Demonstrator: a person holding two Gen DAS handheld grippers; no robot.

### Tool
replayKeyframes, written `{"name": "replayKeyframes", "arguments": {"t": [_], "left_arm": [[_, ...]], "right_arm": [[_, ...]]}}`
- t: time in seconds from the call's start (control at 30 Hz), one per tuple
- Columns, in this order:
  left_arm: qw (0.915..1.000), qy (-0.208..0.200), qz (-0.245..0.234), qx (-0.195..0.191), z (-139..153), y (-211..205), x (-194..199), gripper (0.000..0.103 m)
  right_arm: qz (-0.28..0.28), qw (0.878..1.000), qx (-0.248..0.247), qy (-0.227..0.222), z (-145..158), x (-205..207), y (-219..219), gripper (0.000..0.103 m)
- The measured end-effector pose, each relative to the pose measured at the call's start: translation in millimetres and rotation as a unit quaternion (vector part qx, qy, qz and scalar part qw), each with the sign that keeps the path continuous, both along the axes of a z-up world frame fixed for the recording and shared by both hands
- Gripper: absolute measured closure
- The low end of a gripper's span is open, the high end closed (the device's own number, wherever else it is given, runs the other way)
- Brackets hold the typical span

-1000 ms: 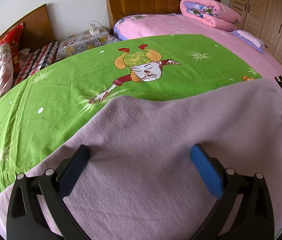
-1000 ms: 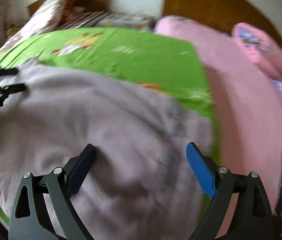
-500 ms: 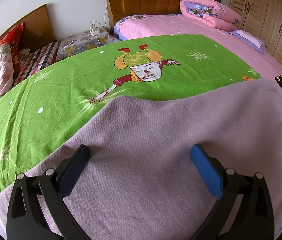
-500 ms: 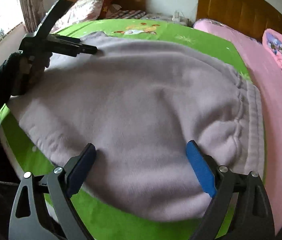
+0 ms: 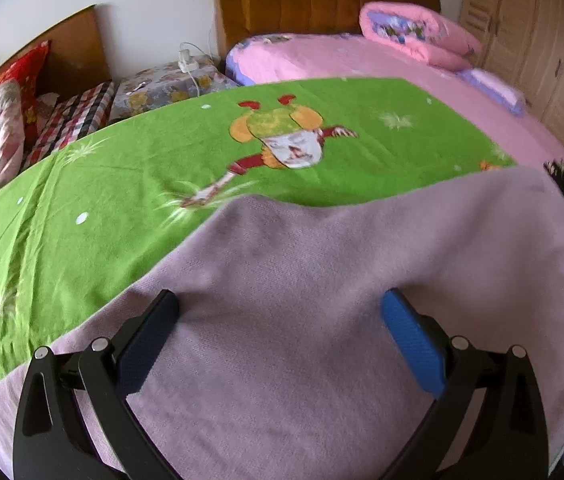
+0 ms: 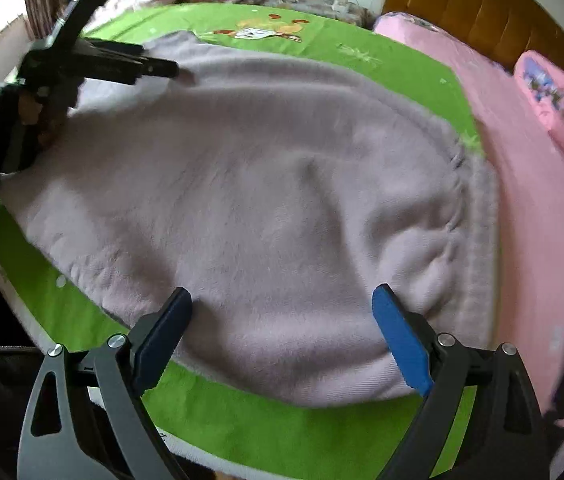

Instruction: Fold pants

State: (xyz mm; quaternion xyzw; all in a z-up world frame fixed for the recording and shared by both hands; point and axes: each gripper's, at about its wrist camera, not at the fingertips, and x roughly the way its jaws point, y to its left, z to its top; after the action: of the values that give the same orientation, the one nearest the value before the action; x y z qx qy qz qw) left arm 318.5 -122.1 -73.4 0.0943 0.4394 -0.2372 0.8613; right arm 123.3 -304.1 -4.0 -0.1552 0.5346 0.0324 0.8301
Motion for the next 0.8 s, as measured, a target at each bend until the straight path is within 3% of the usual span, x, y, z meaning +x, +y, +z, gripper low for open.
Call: {"name": "replayKeyframes", "arguments": {"t": [0.03,0.13,0.23,0.4,0.5,0.57,0.67,0.73,0.8], "left_arm": [[0.9999,-0.004,0.01,-0.011,5.3,6.6,-3.9,0.002],[0.9983,-0.028,0.034,-0.039,31.0,30.2,-21.8,0.002],[0.9961,-0.061,0.061,-0.015,46.2,59.8,-40.5,0.002],[0.9874,-0.04,0.153,0.008,34.1,134.5,-42.8,0.002],[0.9822,-0.026,0.184,0.023,23.7,157.6,-42.8,0.002],[0.9812,-0.018,0.19,0.03,15.5,162.3,-42.4,0.002],[0.9803,0.006,0.196,0.027,4.4,162.9,-35.6,0.002],[0.9806,0.009,0.194,0.025,2.6,161.8,-31.6,0.002],[0.9807,0.014,0.194,0.024,1.2,162.4,-29.9,0.002]], "right_arm": [[0.003,0.999,-0.004,-0.032,17.2,5.8,7.3,0.015],[0.03,0.992,0.061,-0.102,54.3,23.2,27.2,0.015],[0.063,0.986,0.075,-0.133,59.9,50.1,53.4,0.015],[0.085,0.986,0.122,-0.08,22.1,113.4,86.7,0.015],[0.095,0.98,0.166,-0.056,1.8,143.6,108.6,0.015],[0.106,0.98,0.162,-0.039,-14.8,160.6,120.1,0.015],[0.107,0.987,0.116,-0.015,-42.0,170.7,122.4,0.013],[0.116,0.982,0.146,-0.024,-43.1,170.1,109.9,0.011],[0.108,0.984,0.139,-0.025,-43.5,170.2,103.3,0.011]]}}
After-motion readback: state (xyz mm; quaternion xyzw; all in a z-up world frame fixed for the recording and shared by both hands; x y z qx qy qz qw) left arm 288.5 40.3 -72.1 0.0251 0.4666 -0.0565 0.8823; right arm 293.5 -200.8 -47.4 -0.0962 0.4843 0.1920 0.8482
